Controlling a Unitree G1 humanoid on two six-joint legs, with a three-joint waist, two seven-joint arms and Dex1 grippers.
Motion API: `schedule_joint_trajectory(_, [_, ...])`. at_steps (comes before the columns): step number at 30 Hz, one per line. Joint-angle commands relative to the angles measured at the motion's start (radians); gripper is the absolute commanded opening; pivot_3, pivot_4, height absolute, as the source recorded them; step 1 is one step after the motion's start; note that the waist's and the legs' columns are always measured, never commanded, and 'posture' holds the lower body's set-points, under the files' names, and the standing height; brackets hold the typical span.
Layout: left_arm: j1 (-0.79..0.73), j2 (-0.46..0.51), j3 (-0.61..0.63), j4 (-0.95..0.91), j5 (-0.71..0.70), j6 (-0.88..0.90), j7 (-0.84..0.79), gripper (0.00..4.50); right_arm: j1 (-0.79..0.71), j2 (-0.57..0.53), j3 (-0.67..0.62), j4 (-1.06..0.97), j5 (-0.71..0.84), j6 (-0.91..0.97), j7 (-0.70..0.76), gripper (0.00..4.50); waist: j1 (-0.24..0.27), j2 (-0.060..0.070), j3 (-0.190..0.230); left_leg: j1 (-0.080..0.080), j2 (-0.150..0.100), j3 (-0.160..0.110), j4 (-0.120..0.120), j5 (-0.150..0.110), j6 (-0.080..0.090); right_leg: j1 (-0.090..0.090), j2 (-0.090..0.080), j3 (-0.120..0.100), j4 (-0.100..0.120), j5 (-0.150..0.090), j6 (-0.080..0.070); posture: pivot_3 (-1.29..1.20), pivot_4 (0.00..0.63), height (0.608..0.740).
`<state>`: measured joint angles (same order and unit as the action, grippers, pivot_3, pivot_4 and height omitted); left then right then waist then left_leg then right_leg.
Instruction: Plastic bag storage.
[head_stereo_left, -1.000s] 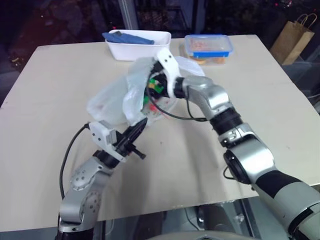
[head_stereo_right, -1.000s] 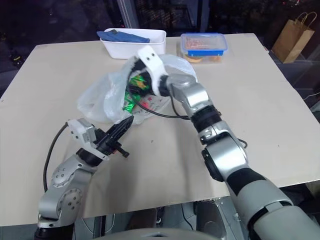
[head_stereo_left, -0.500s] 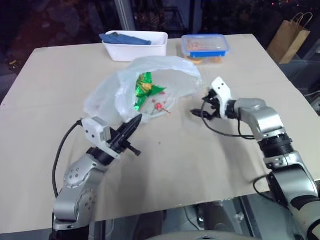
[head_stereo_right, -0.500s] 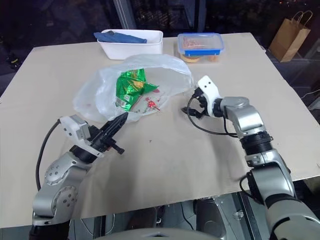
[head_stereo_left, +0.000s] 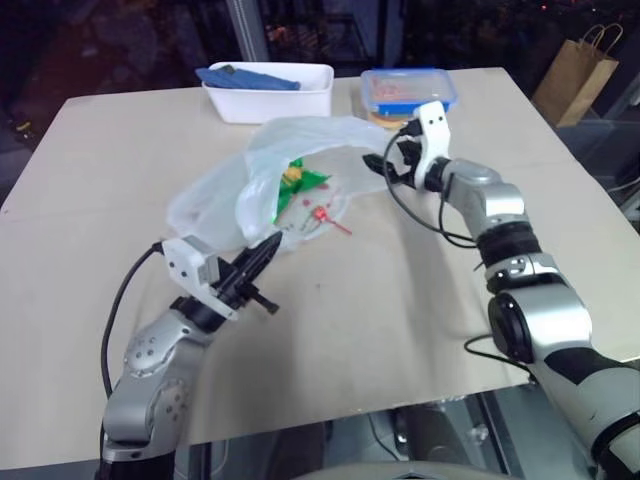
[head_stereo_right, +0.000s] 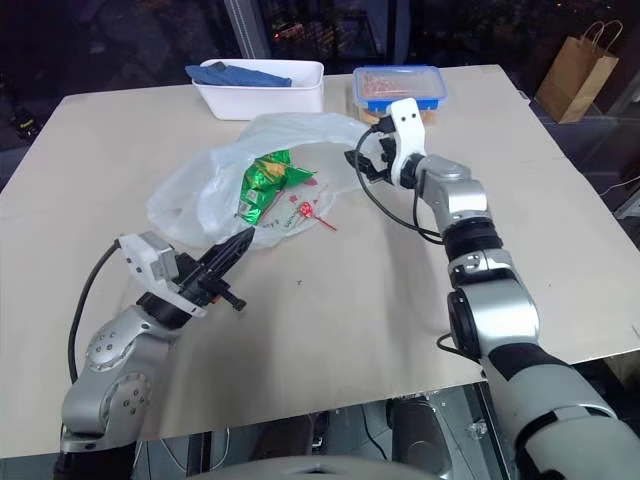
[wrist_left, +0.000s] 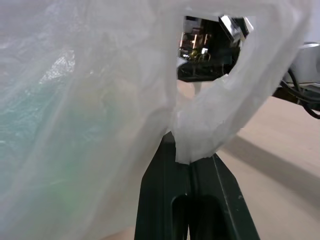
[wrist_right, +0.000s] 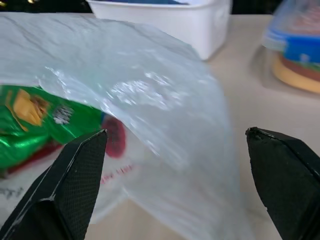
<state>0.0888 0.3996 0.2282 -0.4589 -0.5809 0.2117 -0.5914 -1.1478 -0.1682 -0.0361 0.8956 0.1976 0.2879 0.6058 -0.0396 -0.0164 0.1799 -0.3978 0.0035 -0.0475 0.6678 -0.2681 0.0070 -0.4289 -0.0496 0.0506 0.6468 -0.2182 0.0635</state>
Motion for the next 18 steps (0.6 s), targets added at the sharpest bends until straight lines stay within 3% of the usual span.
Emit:
schedule_joint_trajectory(1, [-0.021,-0.006,0.092,0.012,-0.084,0.011,0.037,0.0,-0.014,-0.009,0.005,0.002,-0.019,-0.052,0.035,4.45,-0.001,0.0,0.0,0.0,0.0,0.0,0.0,0.0,0.0,0.0,0.0,0.0,0.0,0.0,0.0,0.0,0.15,0.74])
schedule_joint_trajectory(6, [-0.037,0.005,0.168,0.055,-0.176,0.053,0.049,0.0,0.0,0.004,-0.017,-0.006,-0.02,-0.076,-0.002,4.45,-0.004,0.0,0.0,0.0,0.0,0.0,0.0,0.0,0.0,0.0,0.0,0.0,0.0,0.0,0.0,0.0,0.15,0.74])
schedule_joint_trajectory(12, [-0.063,0.032,0.178,0.089,-0.19,0.074,0.029,0.0,-0.013,0.025,-0.026,0.003,-0.02,-0.094,-0.02,4.45,-0.004,0.0,0.0,0.0,0.0,0.0,0.0,0.0,0.0,0.0,0.0,0.0,0.0,0.0,0.0,0.0,0.15,0.74])
schedule_joint_trajectory(16, [-0.091,0.041,0.185,0.109,-0.192,0.077,0.027,0.0,-0.022,0.022,-0.034,0.009,-0.018,-0.103,-0.031,2.89,-0.002,0.0,0.0,0.0,0.0,0.0,0.0,0.0,0.0,0.0,0.0,0.0,0.0,0.0,0.0,0.0,0.15,0.74])
schedule_joint_trajectory(18, [-0.105,0.048,0.19,0.103,-0.195,0.08,0.031,0.0,-0.026,0.007,-0.045,-0.017,-0.008,-0.084,-0.024,1.8,-0.003,0.0,0.0,0.0,0.0,0.0,0.0,0.0,0.0,0.0,0.0,0.0,0.0,0.0,0.0,0.0,0.15,0.74])
